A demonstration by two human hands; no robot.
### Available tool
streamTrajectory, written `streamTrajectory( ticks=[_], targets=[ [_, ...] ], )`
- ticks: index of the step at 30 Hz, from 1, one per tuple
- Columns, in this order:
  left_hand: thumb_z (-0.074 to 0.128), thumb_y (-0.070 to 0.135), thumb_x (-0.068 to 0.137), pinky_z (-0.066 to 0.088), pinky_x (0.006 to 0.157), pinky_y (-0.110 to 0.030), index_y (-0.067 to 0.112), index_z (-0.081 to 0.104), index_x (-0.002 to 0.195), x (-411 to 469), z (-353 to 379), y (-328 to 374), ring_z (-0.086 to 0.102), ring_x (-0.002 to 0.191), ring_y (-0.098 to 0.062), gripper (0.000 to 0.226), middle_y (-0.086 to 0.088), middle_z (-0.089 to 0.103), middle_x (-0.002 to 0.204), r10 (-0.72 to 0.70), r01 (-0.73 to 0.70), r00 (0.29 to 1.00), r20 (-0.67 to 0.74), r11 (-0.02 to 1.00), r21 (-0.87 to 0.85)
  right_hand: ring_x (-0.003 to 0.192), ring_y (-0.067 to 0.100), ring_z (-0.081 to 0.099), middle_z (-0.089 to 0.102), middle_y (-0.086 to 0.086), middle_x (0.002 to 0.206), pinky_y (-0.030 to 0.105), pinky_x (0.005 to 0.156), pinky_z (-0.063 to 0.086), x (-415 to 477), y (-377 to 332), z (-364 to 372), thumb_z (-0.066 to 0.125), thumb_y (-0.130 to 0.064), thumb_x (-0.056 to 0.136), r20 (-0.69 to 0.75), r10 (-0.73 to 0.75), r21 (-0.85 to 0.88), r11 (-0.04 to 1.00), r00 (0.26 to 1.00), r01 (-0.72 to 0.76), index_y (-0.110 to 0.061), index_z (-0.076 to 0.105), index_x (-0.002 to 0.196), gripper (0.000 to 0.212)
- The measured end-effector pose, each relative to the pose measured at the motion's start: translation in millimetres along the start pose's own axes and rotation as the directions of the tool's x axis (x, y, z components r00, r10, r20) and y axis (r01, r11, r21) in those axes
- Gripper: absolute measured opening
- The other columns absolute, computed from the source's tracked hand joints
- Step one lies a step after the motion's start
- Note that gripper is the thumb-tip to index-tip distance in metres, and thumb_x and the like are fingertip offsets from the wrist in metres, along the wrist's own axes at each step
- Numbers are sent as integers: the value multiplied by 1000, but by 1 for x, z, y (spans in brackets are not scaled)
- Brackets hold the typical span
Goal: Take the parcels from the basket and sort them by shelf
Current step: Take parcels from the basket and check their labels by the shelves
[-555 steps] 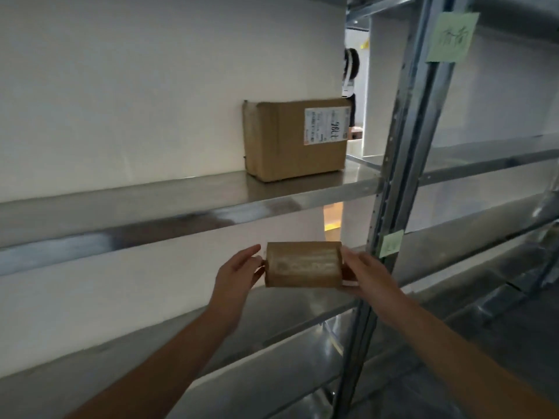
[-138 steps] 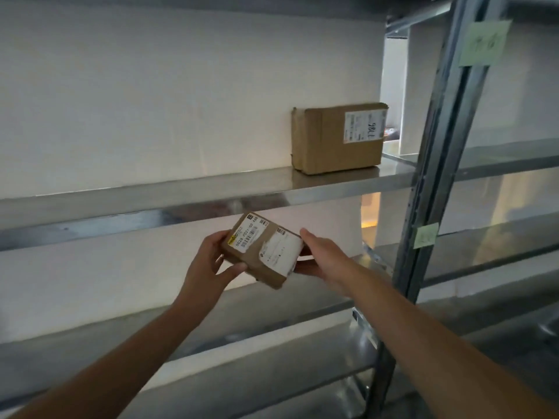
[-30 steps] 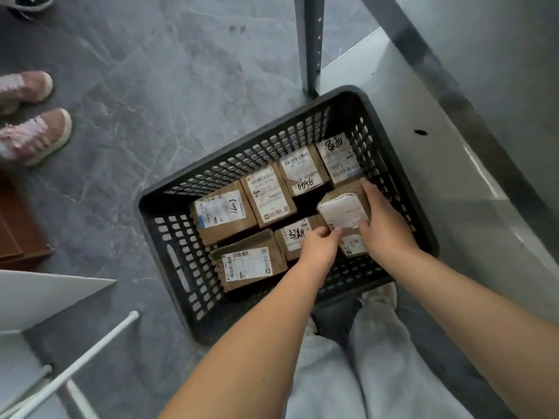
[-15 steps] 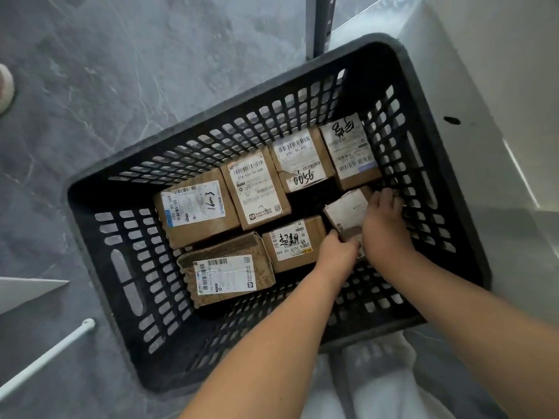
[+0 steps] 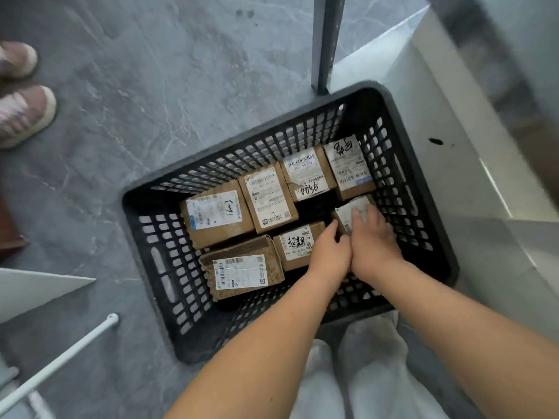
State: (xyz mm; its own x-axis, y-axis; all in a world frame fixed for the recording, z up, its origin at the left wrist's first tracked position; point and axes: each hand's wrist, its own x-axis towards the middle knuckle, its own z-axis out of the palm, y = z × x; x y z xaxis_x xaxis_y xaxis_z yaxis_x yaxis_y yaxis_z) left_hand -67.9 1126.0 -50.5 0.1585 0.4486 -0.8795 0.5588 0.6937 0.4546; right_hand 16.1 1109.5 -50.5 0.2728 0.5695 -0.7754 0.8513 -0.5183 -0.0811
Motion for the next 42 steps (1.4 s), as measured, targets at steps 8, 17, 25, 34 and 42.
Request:
streamTrajectory(
  ticks=[8,17,25,34,42],
  targets=[
    [32,18,104,15,121,-27,19,26,154,-149,-109,134,20,148,-10,50,3,25,161,349,-297,915,-201,922,248,151,21,-7,-5,8,165,36,124,1,-127,-89,-178,42,-16,100,-230,-230,53,967,946,248,-9,-1,156,71],
    [33,20,104,8,123,-29,10,21,155,-429,-224,338,11,151,-14,53,-5,18,163,774,-602,482,-410,633,486,152,21,0,4,9,164,37,123,-3,-368,-172,-448,41,-28,101,-685,-371,-58,885,627,462,-5,8,156,68],
    [33,26,103,-3,123,-35,10,13,156,-665,-275,441,3,152,-15,59,-6,10,164,926,-604,-74,-370,254,755,152,21,-2,3,8,164,40,123,-4,-583,-195,-584,34,-35,102,-915,-395,-323,839,82,438,-4,3,156,69],
    [26,32,106,-1,123,-38,8,11,156,-800,-258,457,4,152,-18,58,-8,10,164,901,-460,-359,-243,55,886,152,23,-6,-6,10,165,42,121,-10,-727,-160,-633,36,-44,103,-926,-338,-370,898,-167,236,-6,0,156,75],
    [21,34,106,2,124,-41,15,5,157,-846,-152,466,-4,152,-14,57,-1,3,165,889,-432,-429,-161,-46,901,151,24,-10,-8,10,164,47,121,-9,-794,-49,-610,30,-45,103,-939,-281,-299,952,-200,63,-6,0,156,73]
  ],
)
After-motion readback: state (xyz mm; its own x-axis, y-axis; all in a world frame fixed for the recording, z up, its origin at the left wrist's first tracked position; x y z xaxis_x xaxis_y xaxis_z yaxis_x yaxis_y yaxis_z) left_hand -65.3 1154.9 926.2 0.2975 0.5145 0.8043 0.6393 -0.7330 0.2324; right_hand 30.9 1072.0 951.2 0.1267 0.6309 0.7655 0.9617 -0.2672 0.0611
